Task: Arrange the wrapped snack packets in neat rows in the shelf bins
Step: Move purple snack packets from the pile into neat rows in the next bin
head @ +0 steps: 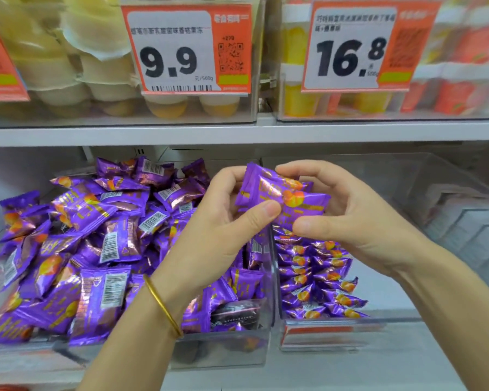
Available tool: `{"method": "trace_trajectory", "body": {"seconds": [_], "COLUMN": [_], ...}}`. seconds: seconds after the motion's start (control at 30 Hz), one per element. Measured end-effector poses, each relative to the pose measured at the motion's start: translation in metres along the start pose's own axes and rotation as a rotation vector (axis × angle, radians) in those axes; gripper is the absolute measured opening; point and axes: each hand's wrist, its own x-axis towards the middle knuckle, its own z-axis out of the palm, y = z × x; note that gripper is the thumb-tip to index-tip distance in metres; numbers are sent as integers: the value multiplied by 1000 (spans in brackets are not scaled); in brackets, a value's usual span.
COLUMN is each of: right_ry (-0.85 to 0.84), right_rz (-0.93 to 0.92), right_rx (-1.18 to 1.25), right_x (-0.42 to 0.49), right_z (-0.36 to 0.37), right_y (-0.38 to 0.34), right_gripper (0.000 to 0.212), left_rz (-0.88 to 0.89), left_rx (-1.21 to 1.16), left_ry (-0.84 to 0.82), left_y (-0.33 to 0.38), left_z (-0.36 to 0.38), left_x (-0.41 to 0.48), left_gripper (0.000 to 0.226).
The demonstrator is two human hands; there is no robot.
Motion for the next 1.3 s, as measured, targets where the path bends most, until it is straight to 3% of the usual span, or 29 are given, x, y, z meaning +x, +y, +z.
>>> {"method": "trace_trajectory", "body": {"seconds": [0.2, 0.43, 0.6, 0.77, 1.1, 1.3], "right_ry": [93, 279, 378, 245, 217, 265], "right_rz": [-18, 118, 359, 615, 587, 686], "right_rx": [68, 87, -303, -341, -641, -699], "right_x": [-16, -29, -45, -54, -55, -45], "right_z": [-13, -54, -113, -134, -138, -130], "right_y": [-4, 13, 26, 49, 80, 90], "right_gripper": [63, 42, 39, 38, 47, 54], "left_rz": [60, 42, 51, 39, 32, 47], "left_rx": [464, 941, 857, 881, 865, 861], "left_ry": [-13, -103, -61, -73, -58, -51], "left_y": [-4, -12, -20, -26, -28, -27], "left_z": [18, 46, 43, 42, 44, 45], "left_x": [18, 34, 24, 24, 24, 24], "left_gripper": [37, 73, 45, 36, 31, 29]}}
